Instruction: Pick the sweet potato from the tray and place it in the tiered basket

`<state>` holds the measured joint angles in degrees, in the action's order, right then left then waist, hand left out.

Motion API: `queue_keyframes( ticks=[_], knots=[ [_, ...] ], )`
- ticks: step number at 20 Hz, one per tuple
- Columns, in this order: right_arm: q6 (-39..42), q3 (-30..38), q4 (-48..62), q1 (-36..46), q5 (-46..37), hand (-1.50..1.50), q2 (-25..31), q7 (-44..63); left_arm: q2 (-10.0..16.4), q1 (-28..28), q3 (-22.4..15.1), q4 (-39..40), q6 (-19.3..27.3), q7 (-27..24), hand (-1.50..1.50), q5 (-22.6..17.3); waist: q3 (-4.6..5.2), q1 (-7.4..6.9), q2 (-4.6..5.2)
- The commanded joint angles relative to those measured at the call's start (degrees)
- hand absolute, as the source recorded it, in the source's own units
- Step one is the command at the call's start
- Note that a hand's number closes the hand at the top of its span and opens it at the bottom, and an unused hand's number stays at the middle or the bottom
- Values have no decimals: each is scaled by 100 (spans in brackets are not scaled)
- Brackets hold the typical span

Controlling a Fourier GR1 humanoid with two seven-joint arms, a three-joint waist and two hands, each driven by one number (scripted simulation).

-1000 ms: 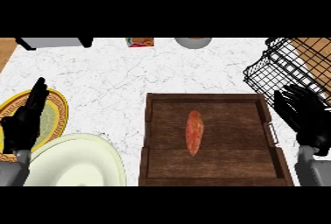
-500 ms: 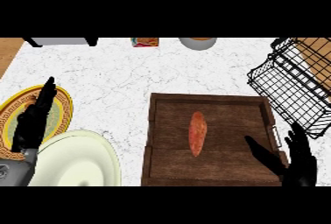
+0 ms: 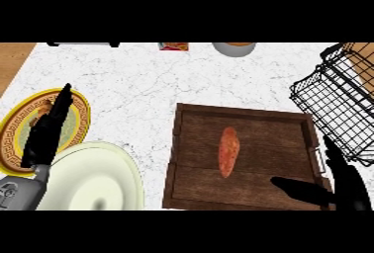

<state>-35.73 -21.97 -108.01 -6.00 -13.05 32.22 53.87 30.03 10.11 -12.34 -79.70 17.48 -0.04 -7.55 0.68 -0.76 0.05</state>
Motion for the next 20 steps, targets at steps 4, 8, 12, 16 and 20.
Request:
queue_keyframes(
  ticks=[4,8,12,16,20],
  knots=[
    [1052,57,-551,1366,-322,-150,289,3000,-42,93,21,-17,-122,58,0,-22,-26,-67,-1],
    [1328,122,46,1800,20,-150,-101,3122,-268,-19,-188,-70,117,66,0,231,-43,-82,10],
    [1511,39,649,2188,250,-150,-372,3133,-46,100,22,-70,-132,84,0,75,-32,-134,18],
    [1621,-235,828,2166,213,-150,-506,3136,-175,101,39,31,20,78,0,161,-27,-1,-7],
    [1505,-313,1436,2516,28,-150,-904,3136,-80,-83,87,-216,-45,117,0,124,-34,-74,-20]
  ],
)
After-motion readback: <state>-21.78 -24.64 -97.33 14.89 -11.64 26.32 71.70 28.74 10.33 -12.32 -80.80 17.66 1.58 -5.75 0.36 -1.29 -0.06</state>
